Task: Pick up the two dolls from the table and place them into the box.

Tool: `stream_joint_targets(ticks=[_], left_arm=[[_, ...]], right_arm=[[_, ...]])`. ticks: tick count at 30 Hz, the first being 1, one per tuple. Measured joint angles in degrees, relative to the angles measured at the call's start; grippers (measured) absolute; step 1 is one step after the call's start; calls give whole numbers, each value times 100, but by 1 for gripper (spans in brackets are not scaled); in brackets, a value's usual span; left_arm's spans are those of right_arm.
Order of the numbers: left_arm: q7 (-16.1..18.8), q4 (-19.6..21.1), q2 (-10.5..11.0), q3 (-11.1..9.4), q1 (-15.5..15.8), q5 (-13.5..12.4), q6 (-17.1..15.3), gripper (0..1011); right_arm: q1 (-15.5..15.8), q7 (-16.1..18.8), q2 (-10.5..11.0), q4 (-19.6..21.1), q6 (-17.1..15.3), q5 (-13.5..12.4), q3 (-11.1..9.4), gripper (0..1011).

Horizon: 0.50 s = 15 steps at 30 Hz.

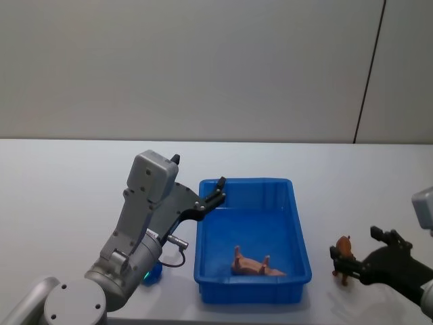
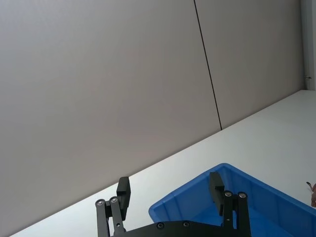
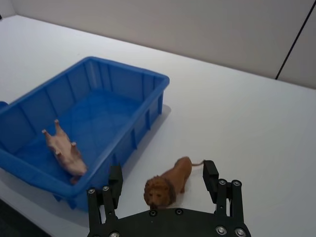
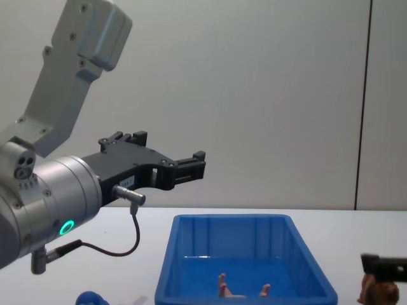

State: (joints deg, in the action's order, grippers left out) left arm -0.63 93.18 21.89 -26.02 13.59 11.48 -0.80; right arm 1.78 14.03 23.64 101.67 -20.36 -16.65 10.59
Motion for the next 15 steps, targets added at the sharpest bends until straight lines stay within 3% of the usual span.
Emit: stream_joint_targets(ticks=[15], left_arm=[[0,0,0,0,0,0,0,1001]], right_arm=[[-18,47,-34,-397,-170,93,68,1001]])
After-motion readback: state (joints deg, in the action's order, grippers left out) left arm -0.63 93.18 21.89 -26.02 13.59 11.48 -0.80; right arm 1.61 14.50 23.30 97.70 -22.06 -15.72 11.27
